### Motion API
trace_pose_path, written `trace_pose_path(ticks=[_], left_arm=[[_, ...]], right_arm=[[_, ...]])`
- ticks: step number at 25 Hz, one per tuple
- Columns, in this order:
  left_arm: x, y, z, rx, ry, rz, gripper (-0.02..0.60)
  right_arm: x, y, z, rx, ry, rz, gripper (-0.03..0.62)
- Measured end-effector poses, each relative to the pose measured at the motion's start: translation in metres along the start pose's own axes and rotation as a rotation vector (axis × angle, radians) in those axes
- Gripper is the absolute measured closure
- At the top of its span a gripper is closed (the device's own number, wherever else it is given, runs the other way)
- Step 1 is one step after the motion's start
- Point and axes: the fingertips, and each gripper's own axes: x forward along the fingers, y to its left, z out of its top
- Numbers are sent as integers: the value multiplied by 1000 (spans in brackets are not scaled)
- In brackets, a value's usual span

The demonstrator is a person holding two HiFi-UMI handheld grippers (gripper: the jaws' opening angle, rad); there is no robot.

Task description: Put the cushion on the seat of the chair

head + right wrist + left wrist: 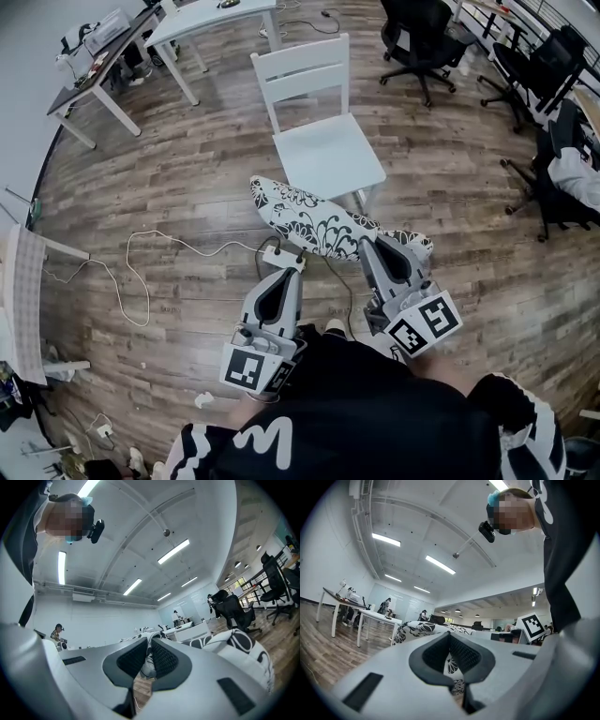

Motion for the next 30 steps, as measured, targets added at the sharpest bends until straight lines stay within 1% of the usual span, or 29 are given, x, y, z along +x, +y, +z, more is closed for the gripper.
trace_pose_path(ticks=[3, 7, 10, 15, 20, 22, 26, 30], left_arm=[[-3, 2, -5, 11, 20, 19, 575], [-1, 2, -5, 1, 18, 23, 575], [-2, 11, -14, 13, 43, 37, 575], [10, 25, -7, 5, 9, 13, 575], [11, 37, -21, -14, -2, 0, 575], [18, 52, -23, -16, 7, -4, 575], [53, 90, -1, -25, 23, -23, 575], [80, 115, 11, -17, 18, -49, 575]], right_arm=[[1, -2, -2, 10, -1, 3, 559], [4, -5, -8, 22, 15, 10, 559], [9, -7, -12, 22, 15, 10, 559], [26, -11, -12, 16, 15, -3, 559], [31, -17, -29, 8, 11, -15, 559], [43, -21, -32, 6, 16, -25, 559], [90, -32, -17, 7, 26, -57, 559], [121, -45, -12, 11, 11, -80, 559]])
